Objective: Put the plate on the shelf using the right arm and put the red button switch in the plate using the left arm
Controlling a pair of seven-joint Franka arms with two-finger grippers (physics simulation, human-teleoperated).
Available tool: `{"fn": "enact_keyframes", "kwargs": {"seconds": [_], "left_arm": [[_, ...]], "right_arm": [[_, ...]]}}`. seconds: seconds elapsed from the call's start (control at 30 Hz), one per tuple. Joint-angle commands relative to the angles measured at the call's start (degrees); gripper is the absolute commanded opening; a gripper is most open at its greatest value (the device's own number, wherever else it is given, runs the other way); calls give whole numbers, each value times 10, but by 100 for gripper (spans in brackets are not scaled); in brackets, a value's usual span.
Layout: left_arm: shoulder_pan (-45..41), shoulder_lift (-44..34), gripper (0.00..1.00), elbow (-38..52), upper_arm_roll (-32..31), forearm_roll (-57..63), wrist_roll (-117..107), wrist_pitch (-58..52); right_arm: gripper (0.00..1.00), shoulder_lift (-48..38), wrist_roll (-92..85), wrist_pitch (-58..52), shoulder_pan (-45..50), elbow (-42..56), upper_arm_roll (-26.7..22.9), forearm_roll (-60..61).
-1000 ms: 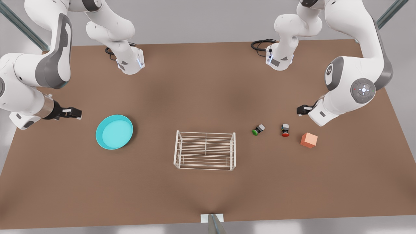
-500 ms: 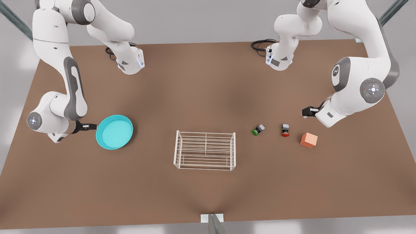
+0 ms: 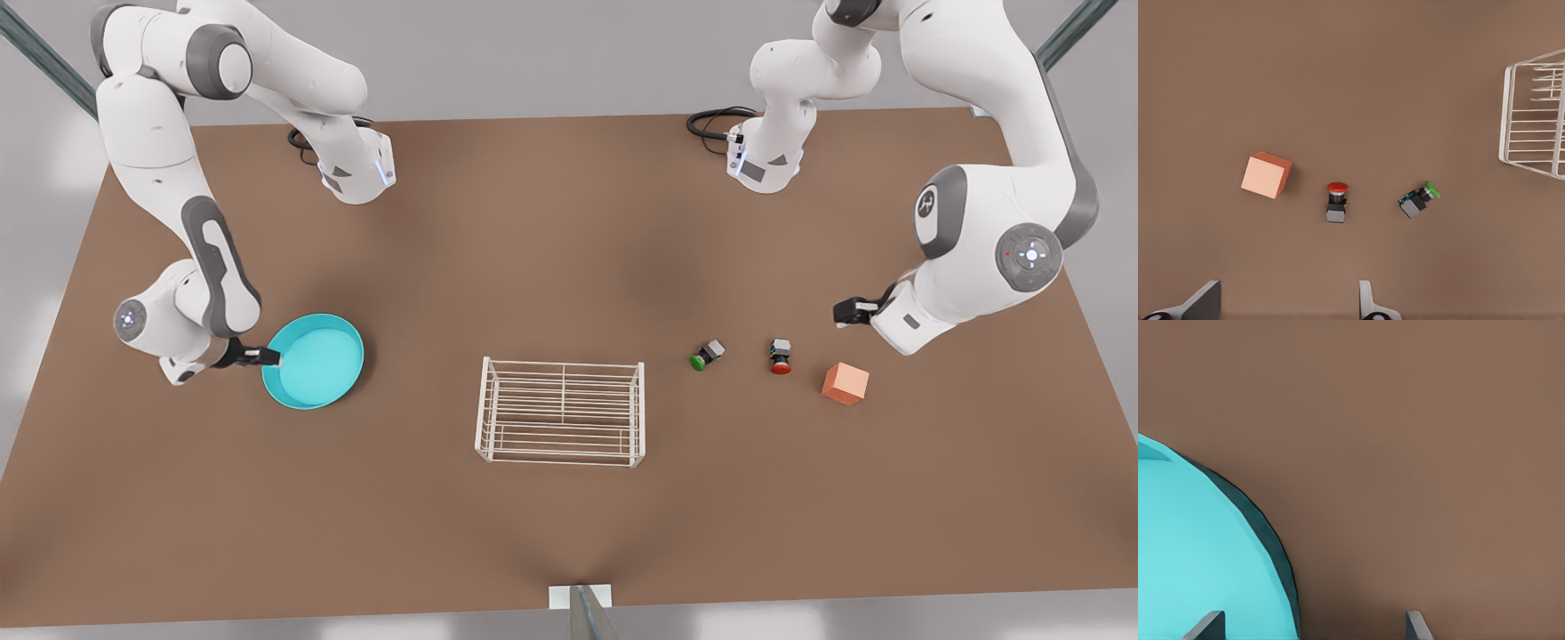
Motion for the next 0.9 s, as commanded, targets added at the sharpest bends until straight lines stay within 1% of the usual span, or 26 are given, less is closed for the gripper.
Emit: {"fn": "enact_keyframes", "kwargs": {"seconds": [0.0,0.2,0.23,0.27,0.33,0.37,0.43,0.47,0.5,0.57,0.7,0.73,0.8,0.87], "left_arm": [[2,-1,100,0,0,-6,20,-2],[5,-3,100,4,-1,-4,29,-12],[6,-3,100,4,-2,-4,30,-16],[6,-3,100,4,-2,-4,36,-16],[6,-3,100,4,-2,-4,43,-17],[6,-3,100,4,-2,-3,43,-17],[13,-3,100,4,-2,-4,40,-16],[14,-3,100,4,-2,-4,43,-16],[14,-2,100,3,-2,-5,43,-16],[15,-2,100,4,-2,-4,44,-15],[17,1,100,6,-2,-7,41,-11],[15,1,100,6,-2,-6,41,-11],[18,-2,100,9,-2,-6,44,-15],[17,-3,100,23,-3,-7,40,-41]], "right_arm": [[100,0,-63,16,0,-2,0,3],[100,3,-62,5,6,-2,5,3],[98,4,-62,5,5,-2,12,3],[93,5,-62,5,5,-2,13,3],[69,5,-62,0,5,0,15,2],[59,6,-62,0,5,1,15,3],[52,7,-63,-5,5,5,15,2],[52,3,-63,-13,5,7,15,3],[46,3,-63,-14,5,9,15,2],[21,4,-63,-14,5,14,15,2],[21,11,-68,-16,5,26,15,2],[21,2,-69,-35,6,32,16,1],[21,-5,-71,-108,8,73,17,2],[21,-9,-71,-141,8,94,18,1]]}}
